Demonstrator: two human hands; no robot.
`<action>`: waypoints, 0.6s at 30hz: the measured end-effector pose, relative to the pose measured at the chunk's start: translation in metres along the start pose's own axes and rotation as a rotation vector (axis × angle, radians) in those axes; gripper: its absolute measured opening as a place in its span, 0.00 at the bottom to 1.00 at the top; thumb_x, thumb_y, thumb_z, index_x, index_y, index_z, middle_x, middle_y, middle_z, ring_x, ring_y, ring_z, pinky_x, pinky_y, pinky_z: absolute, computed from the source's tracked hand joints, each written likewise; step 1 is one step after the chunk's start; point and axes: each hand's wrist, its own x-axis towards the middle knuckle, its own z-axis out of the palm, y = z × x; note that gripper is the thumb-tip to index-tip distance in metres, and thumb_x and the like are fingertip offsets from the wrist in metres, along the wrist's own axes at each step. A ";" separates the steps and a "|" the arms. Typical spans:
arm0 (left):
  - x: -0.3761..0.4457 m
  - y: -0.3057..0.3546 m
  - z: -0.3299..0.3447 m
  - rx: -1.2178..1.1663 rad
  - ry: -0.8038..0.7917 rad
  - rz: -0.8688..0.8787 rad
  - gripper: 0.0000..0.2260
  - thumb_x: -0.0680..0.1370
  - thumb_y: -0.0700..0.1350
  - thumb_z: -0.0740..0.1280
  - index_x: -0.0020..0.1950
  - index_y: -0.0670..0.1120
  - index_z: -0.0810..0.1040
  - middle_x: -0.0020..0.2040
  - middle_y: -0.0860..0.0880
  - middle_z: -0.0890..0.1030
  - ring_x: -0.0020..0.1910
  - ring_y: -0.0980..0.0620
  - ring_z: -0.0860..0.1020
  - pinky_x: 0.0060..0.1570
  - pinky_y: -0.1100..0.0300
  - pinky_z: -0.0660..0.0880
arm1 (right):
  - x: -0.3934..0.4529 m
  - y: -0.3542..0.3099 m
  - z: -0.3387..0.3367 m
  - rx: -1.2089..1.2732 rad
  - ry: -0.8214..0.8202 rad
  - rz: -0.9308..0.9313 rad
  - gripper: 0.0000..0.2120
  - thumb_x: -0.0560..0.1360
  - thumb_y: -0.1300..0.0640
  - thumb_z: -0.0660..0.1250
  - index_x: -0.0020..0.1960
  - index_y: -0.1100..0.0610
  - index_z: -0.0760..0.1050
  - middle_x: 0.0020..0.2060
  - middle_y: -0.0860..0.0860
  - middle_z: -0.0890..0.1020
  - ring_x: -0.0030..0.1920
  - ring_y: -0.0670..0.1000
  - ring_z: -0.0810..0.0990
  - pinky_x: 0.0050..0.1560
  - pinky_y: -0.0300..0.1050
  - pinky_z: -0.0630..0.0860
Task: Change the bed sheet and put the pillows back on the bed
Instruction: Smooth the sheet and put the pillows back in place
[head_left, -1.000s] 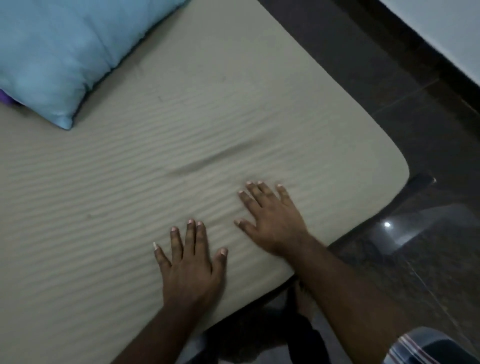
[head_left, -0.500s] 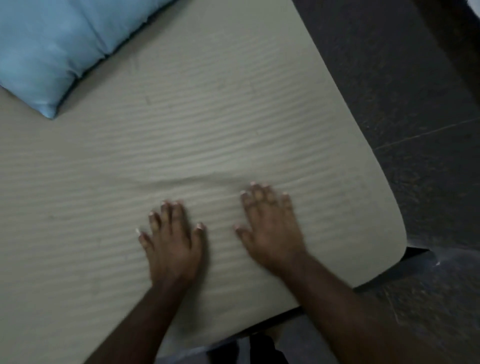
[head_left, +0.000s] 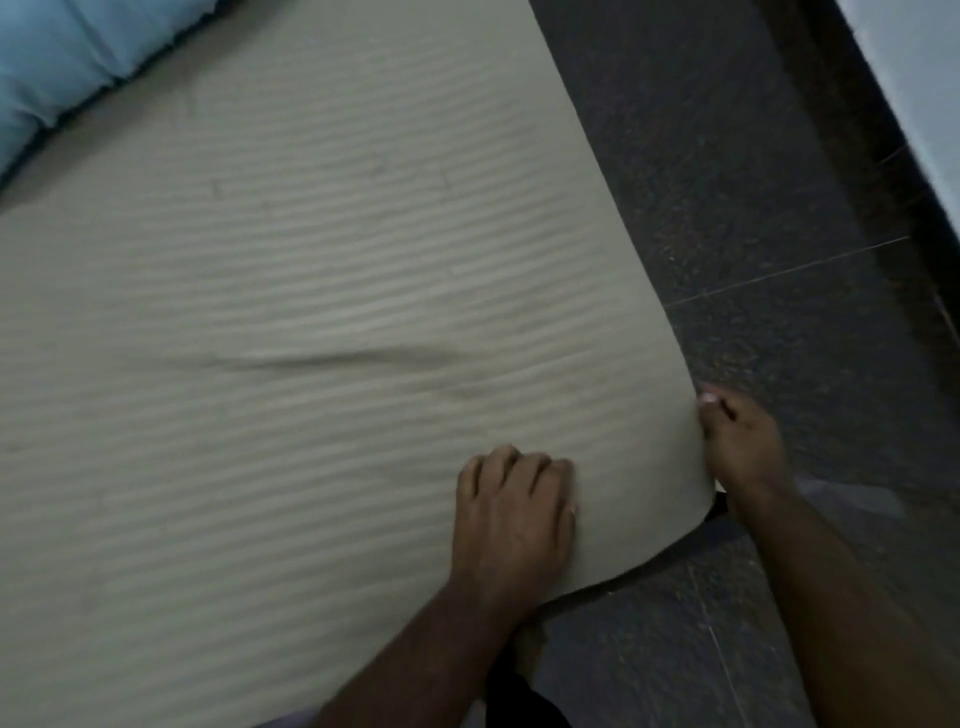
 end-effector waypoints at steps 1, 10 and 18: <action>-0.002 0.011 0.003 -0.003 -0.002 0.016 0.13 0.76 0.56 0.64 0.57 0.54 0.78 0.53 0.55 0.79 0.55 0.47 0.75 0.56 0.49 0.68 | 0.001 0.004 -0.005 0.069 -0.040 0.053 0.14 0.83 0.57 0.62 0.64 0.61 0.79 0.53 0.54 0.83 0.56 0.53 0.79 0.57 0.42 0.73; 0.053 0.115 0.052 0.128 -0.108 -0.057 0.14 0.71 0.61 0.64 0.47 0.53 0.75 0.43 0.52 0.78 0.41 0.47 0.76 0.39 0.53 0.71 | 0.038 0.036 -0.019 0.181 -0.452 0.181 0.07 0.80 0.64 0.66 0.43 0.59 0.79 0.35 0.54 0.84 0.37 0.54 0.80 0.32 0.42 0.78; 0.065 0.160 0.080 0.201 0.000 -0.118 0.13 0.67 0.48 0.77 0.35 0.49 0.72 0.29 0.49 0.75 0.27 0.46 0.74 0.26 0.56 0.67 | 0.065 0.077 -0.034 -0.113 -0.394 -0.103 0.08 0.81 0.56 0.64 0.44 0.55 0.75 0.44 0.59 0.82 0.47 0.60 0.80 0.46 0.48 0.73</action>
